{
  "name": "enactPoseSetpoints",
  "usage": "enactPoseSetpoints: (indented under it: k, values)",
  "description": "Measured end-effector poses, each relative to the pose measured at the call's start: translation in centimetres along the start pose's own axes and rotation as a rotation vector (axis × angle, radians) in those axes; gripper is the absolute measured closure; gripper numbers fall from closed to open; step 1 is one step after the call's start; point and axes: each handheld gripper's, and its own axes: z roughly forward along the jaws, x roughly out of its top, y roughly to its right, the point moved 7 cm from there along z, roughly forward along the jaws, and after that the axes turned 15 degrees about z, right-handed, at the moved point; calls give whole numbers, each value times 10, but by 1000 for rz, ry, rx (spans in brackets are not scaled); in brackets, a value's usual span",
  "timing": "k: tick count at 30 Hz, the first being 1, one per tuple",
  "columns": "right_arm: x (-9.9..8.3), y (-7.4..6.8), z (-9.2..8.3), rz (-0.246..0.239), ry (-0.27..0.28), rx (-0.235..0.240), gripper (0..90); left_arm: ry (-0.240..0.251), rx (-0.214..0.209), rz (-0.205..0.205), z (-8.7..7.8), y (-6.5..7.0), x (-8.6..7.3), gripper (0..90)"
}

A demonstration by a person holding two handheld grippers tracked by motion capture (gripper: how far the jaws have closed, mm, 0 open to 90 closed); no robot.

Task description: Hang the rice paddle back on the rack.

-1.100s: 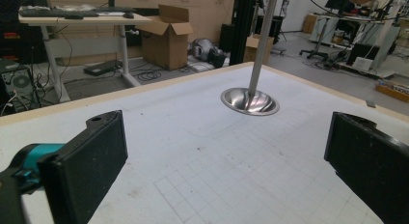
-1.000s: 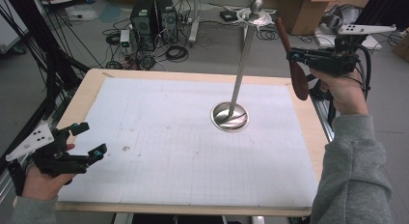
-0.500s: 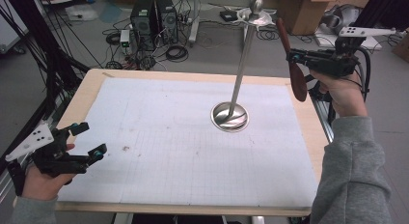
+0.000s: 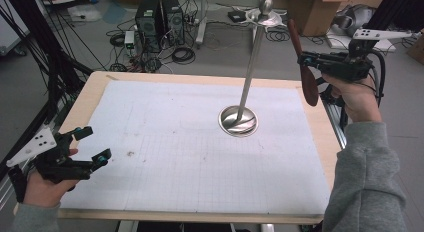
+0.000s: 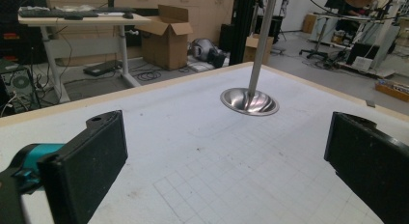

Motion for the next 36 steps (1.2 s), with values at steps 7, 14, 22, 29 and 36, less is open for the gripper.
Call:
enactPoseSetpoints:
  k: [7, 14, 22, 29, 36]
  values:
    - [0, -1, 3, 3, 3, 14, 778, 0, 0, 1, 0, 0, 0, 18]
    - [-1, -2, 9, 4, -4, 13, 778, 2, 1, -2, 0, 0, 0, 18]
    - [-3, -3, 18, -5, -15, 14, 778, 2, 0, -1, -1, 0, 0, 18]
    - [-3, -2, 23, -2, -15, 13, 778, 8, 1, -4, -2, -1, 1, 18]
    - [-2, -2, 24, 7, -12, 8, 778, 6, -1, -3, -1, 0, 1, 18]
